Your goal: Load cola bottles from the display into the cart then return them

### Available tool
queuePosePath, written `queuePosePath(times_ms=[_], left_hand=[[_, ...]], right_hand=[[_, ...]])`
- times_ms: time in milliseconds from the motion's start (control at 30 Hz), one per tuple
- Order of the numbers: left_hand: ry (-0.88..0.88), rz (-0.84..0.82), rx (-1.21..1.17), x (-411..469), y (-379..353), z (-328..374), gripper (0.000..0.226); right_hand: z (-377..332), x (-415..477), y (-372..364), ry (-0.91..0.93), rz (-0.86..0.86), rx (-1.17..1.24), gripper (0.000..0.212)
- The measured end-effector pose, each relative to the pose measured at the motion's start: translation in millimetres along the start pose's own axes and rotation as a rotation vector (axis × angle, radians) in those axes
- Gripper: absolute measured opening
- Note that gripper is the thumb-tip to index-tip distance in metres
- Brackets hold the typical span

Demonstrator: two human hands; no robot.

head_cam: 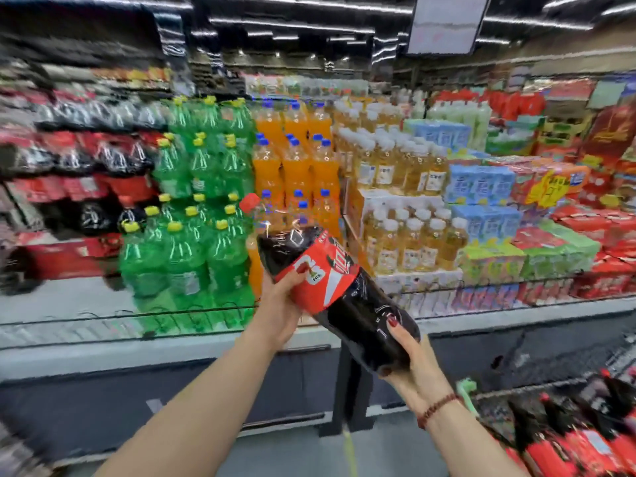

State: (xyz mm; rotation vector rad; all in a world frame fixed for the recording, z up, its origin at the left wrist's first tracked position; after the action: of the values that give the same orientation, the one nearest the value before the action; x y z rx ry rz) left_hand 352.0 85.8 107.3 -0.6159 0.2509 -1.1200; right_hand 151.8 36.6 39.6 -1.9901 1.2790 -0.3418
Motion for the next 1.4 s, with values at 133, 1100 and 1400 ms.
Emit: queuePosePath(times_ms=[133,1100,1400], left_hand=[[-0.115,0.085,-0.003,-12,89,70,0.106],[-0.386,0.699,0.123,10,527,354,0.092],[-0.38,0.758,0.177,104,597,387,0.079]], right_hand=[[75,14,-78,-0.095,-0.111,-0.051,0.076],[463,188,-460,-0.653,-0.524,-0.116,0.094],[514,276,-518,-0.725,-0.522,-0.074,0.046]])
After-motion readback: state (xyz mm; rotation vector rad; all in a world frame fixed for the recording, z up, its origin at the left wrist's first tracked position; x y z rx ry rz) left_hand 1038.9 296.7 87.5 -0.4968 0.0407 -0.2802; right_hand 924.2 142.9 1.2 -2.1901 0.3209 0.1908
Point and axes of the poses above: each hand's wrist, its own x-axis towards the middle knuckle, its own y-axis out of the back of the hand, z = x × y, the point moved 4 cm from there along x, towards the middle knuckle, and after that the axes turned 4 degrees about x, right-handed, at the moved point
